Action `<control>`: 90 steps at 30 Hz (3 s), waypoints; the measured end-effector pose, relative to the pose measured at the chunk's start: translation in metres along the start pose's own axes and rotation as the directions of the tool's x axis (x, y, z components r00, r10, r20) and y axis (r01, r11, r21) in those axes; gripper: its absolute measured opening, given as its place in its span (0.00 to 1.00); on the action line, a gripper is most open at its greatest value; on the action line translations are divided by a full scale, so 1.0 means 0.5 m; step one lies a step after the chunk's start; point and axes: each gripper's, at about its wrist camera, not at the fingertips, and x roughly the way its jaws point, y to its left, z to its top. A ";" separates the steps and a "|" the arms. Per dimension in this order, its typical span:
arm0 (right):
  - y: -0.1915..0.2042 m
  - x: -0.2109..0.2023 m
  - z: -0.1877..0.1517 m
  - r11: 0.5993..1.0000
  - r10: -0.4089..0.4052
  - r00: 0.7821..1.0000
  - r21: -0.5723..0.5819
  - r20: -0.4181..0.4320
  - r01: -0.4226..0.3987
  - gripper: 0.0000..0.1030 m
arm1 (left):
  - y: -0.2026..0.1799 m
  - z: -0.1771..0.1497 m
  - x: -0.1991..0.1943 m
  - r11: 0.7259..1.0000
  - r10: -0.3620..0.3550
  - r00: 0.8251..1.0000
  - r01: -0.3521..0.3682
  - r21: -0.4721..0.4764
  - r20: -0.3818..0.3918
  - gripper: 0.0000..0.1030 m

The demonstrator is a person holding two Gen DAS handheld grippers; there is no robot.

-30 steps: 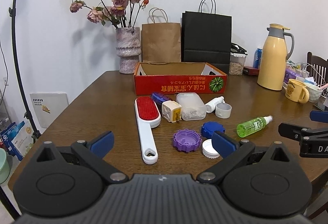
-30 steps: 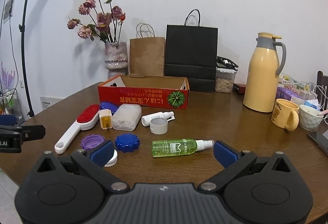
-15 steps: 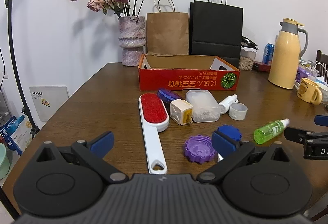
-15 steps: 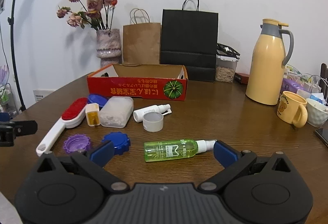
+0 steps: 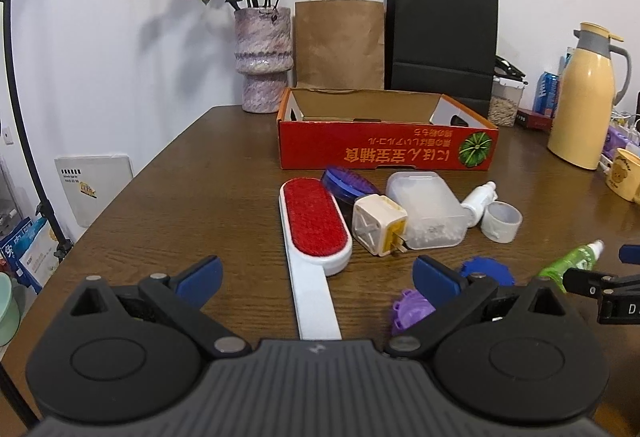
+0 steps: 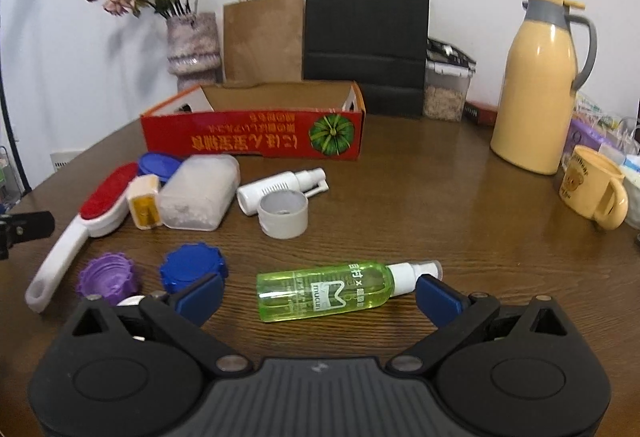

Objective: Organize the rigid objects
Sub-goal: 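Reach the right tool to the green spray bottle while the left tool approaches the lint brush, then close the right tool on the spray bottle while the left tool grasps the lint brush, then carry the spray bottle and lint brush into the red box with both tools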

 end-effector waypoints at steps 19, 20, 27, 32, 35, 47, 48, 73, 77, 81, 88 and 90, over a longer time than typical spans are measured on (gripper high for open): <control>-0.015 0.146 0.055 0.999 0.042 0.989 0.007 -0.138 -0.041 0.58 | 0.020 0.031 0.124 0.997 0.075 0.993 -0.077 -0.010 -0.086 1.00; -0.013 0.149 0.055 0.999 0.048 0.988 -0.004 -0.144 -0.049 0.56 | 0.020 0.031 0.130 0.997 0.079 0.993 -0.080 -0.009 -0.093 1.00; -0.007 0.151 0.059 0.989 0.071 0.991 -0.123 -0.112 -0.084 0.32 | 0.009 0.036 0.164 0.996 0.085 0.990 -0.086 0.002 -0.116 1.00; -0.015 0.158 0.054 0.989 0.069 0.996 -0.129 -0.058 -0.076 0.30 | -0.008 0.038 0.192 0.994 0.108 0.986 -0.108 0.010 -0.127 1.00; -0.004 0.155 0.039 0.985 0.050 0.999 -0.165 -0.012 -0.051 0.30 | -0.016 0.032 0.208 0.991 0.134 0.982 -0.132 0.021 -0.130 1.00; -0.002 0.153 0.040 0.983 0.066 0.998 -0.170 -0.009 -0.066 0.30 | -0.029 0.027 0.217 0.996 0.093 0.988 -0.091 0.022 -0.126 0.57; -0.002 0.153 0.040 0.984 0.066 0.998 -0.168 -0.009 -0.066 0.30 | -0.027 0.026 0.216 0.996 0.094 0.988 -0.092 0.016 -0.125 0.57; 0.000 0.122 0.044 0.994 0.028 0.996 -0.108 0.090 -0.018 0.29 | -0.021 0.031 0.169 0.994 0.112 0.993 -0.112 0.002 -0.036 0.57; 0.005 0.114 0.053 0.996 0.038 0.993 -0.091 0.111 -0.028 0.29 | -0.021 0.038 0.160 0.995 0.100 0.994 -0.100 0.010 -0.031 0.57; 0.010 0.107 0.065 0.996 0.042 0.991 -0.083 0.126 -0.032 0.29 | -0.021 0.051 0.150 0.996 0.092 0.996 -0.091 0.011 -0.016 0.57; 0.015 0.091 0.098 0.997 0.051 0.984 -0.066 0.169 -0.041 0.29 | -0.026 0.088 0.129 0.997 0.073 0.997 -0.073 0.012 0.028 0.57; 0.017 0.087 0.110 0.997 0.054 0.982 -0.062 0.183 -0.043 0.29 | -0.028 0.100 0.128 0.998 0.067 0.997 -0.068 0.012 0.036 0.57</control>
